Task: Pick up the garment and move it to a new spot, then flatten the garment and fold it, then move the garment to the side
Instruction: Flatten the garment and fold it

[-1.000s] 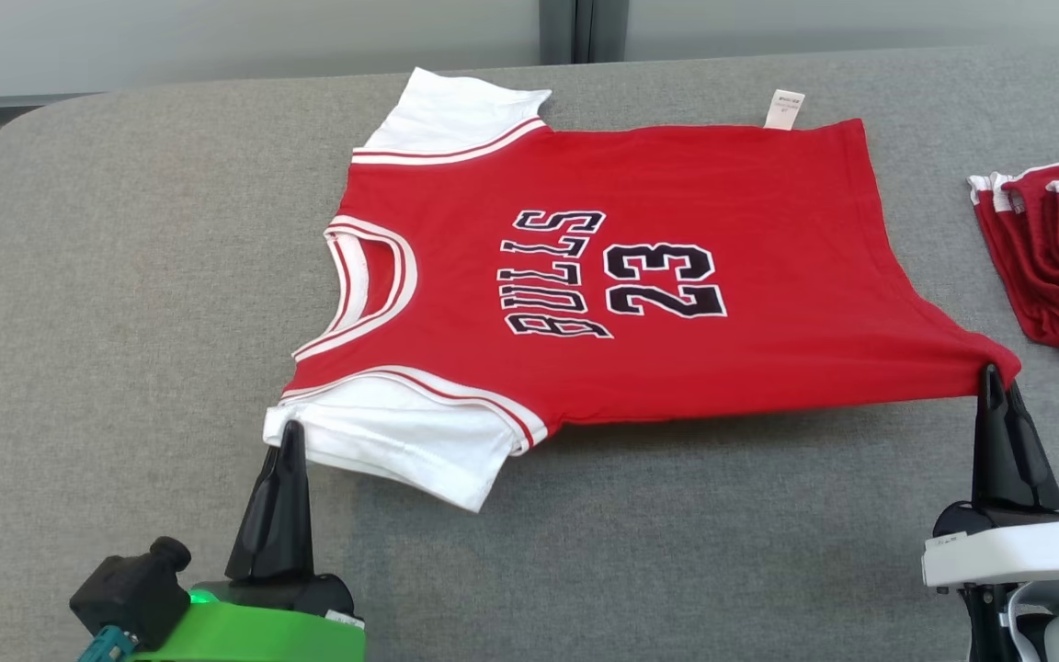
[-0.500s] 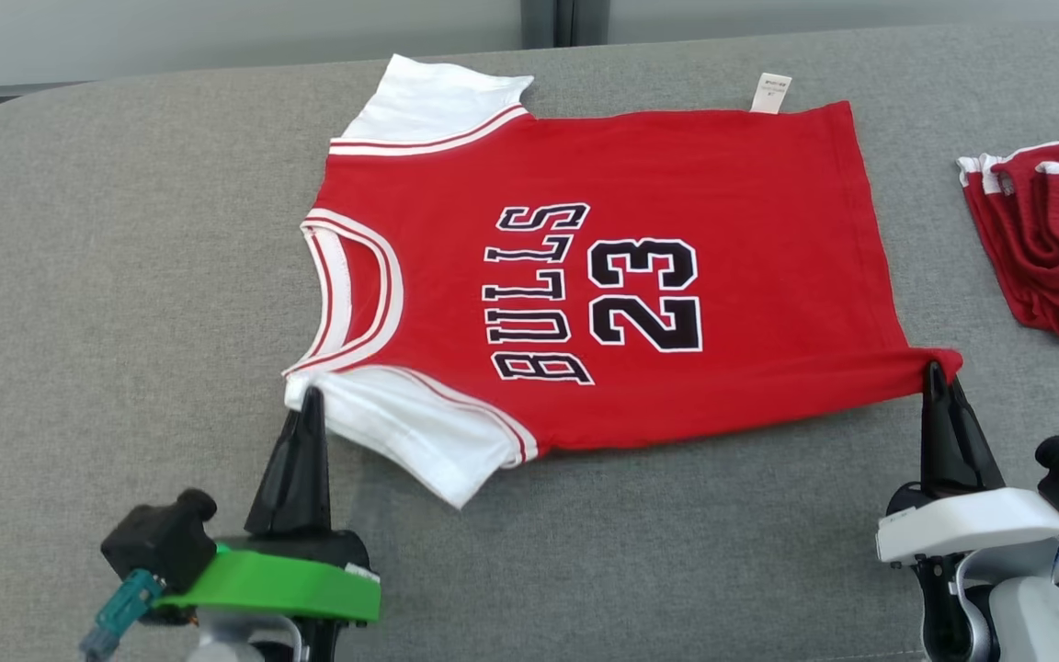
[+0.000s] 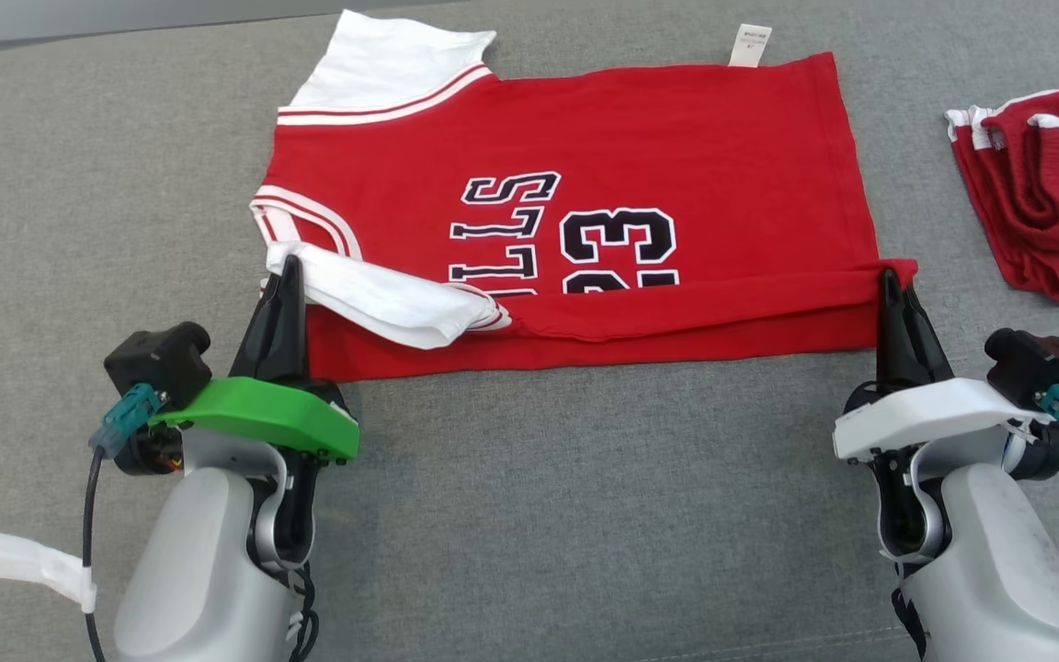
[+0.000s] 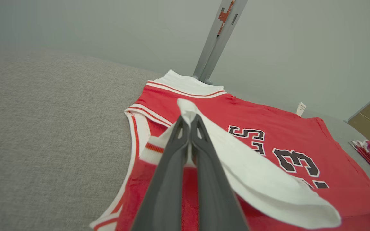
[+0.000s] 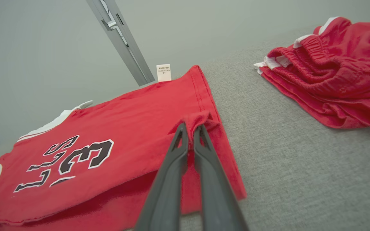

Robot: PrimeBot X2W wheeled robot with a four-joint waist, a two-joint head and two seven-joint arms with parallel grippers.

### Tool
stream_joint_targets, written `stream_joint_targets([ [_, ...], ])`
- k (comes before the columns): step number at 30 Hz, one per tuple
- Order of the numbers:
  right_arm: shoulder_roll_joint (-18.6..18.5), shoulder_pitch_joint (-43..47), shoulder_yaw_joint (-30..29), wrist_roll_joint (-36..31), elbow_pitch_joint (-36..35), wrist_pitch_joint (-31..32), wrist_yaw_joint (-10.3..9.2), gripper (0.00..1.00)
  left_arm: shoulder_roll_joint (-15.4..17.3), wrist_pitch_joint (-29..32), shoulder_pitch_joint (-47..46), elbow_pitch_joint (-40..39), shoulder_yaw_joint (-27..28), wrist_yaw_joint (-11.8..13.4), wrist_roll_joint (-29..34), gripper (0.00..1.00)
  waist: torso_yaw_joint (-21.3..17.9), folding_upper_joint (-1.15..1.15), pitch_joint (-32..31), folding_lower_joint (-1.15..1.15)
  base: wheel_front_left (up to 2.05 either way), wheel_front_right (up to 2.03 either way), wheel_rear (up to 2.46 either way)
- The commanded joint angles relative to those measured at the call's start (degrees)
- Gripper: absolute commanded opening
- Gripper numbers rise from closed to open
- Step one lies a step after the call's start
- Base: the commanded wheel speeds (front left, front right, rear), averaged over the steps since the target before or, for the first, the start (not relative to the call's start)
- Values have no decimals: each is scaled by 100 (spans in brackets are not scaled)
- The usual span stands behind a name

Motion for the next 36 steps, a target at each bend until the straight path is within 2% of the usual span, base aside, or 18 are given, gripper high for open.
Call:
stream_joint_targets([
  [1,-15,-135,22,-14,114,-43,-3,0,36,-45,-197,163,-12,-19,66,0,-104,0,116,0,0,0,0],
  [4,-14,-337,83,-13,324,-65,-3,0,22,-91,-446,511,-11,-10,62,0,-137,0,170,0,0,0,0],
  [5,-14,-380,94,-15,371,-73,-3,0,16,-100,-510,593,-16,3,75,3,-141,0,180,0,0,0,0],
  [6,-16,-435,90,-11,413,-83,-3,0,8,-129,-590,684,-17,31,95,45,-145,0,192,0,0,0,0],
  [7,-16,-474,89,-11,447,-86,-3,24,3,-154,-654,749,-22,52,115,85,-147,0,200,0,0,0,0],
  [8,-15,-509,84,-39,472,-91,-3,50,-3,-201,-723,810,-34,54,130,100,-146,0,208,0,0,0,0],
  [9,-15,-531,71,-51,486,-95,-3,100,-10,-231,-761,863,-28,71,129,100,-143,0,213,0,0,0,0],
  [16,-17,-260,-189,-272,-63,-87,-3,100,-59,-410,-696,741,68,8,162,100,-94,0,171,0,0,0,0],
  [23,-14,367,-569,-570,-822,-88,-3,100,161,-409,77,39,430,132,50,100,-19,0,-8,0,0,0,0],
  [28,-14,775,-768,-990,-1289,199,-3,100,255,213,695,-325,495,291,-165,100,65,0,-171,0,0,0,0],
  [32,-14,982,-804,-1104,-1648,526,-3,100,140,857,914,-419,419,410,-457,100,101,0,-246,0,0,0,0],
  [36,-14,1087,-724,-1051,-1787,787,-3,100,12,1228,760,-294,383,576,-720,100,85,0,-249,0,0,0,0],
])
